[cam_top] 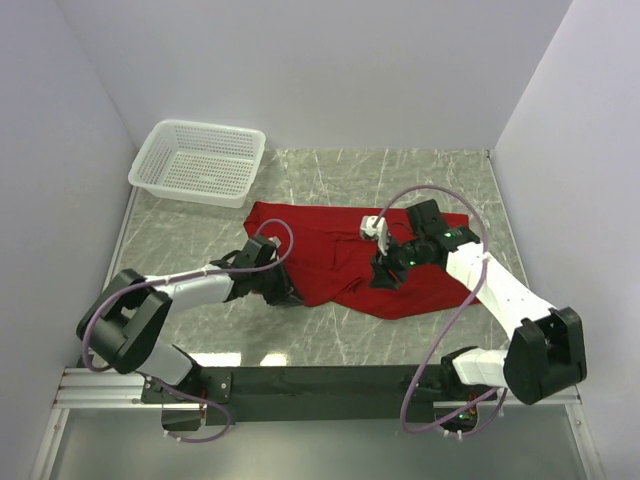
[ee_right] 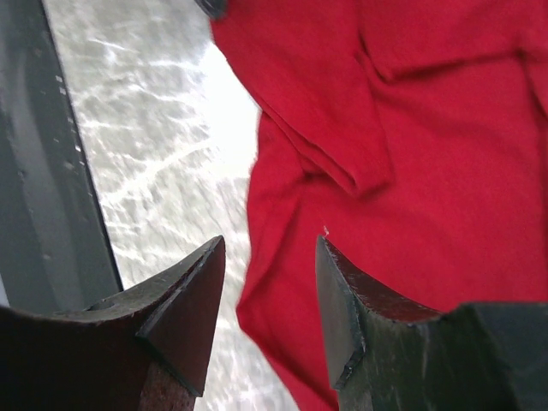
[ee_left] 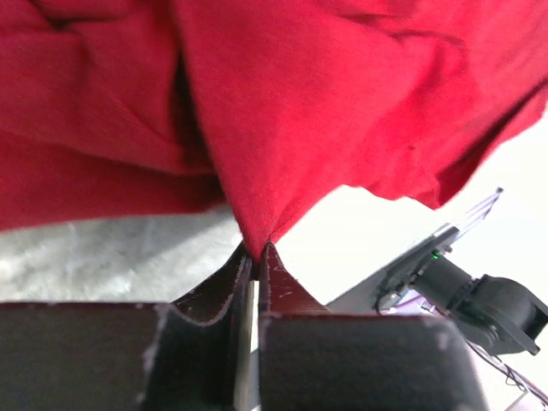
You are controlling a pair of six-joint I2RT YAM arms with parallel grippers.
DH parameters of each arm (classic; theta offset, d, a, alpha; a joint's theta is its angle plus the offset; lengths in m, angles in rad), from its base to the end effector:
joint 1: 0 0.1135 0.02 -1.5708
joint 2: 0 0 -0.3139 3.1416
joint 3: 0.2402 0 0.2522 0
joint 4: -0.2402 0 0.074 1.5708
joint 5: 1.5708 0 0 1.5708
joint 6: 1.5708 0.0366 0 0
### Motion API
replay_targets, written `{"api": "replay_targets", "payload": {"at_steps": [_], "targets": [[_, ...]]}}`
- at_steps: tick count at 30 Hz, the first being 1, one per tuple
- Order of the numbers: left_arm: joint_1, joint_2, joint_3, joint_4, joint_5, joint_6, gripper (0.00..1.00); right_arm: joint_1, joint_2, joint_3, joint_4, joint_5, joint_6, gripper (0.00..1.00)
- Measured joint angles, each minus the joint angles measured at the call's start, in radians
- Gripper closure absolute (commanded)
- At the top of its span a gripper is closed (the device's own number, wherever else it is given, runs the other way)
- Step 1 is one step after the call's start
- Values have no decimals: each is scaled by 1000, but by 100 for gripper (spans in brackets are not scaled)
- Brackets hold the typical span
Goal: Fold and stack the t-shirts
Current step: Fold the tshirt
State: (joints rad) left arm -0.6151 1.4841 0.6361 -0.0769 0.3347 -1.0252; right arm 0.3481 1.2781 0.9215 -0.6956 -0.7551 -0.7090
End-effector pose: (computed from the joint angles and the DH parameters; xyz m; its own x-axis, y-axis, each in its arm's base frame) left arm 0.2097 -0.1629 0.1955 -0.9424 -0.3227 -0.0881 -0.1909 0.7350 -0.6507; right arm 0.2075 0.1020 0.2973 -0.2501 -0.5951 -0.7638 -0.9625 0.2387 0.1291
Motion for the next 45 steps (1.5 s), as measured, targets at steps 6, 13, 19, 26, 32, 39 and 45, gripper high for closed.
{"api": "replay_targets", "payload": {"at_steps": [6, 13, 19, 26, 32, 39, 45], "targets": [[-2, -93, 22, -26, 2, 8, 99, -85, -70, 0, -105, 50, -79, 45], [-2, -137, 24, -33, 9, 7, 99, -373, -138, -61, -195, 214, -204, 44], [-2, -166, 7, -34, 9, 6, 99, -739, -138, -80, -192, 394, -225, 44], [11, -196, 5, -54, 19, 10, 99, -948, -72, -90, -119, 493, -215, 44], [18, -180, 24, -129, 31, 18, 99, -955, 21, -98, -64, 466, -180, 45], [18, -161, 50, -165, 34, 14, 99, -947, 149, -90, -14, 361, -170, 49], [19, -157, 55, -193, 34, 9, 99, -907, 227, -86, 16, 319, -145, 51]]}}
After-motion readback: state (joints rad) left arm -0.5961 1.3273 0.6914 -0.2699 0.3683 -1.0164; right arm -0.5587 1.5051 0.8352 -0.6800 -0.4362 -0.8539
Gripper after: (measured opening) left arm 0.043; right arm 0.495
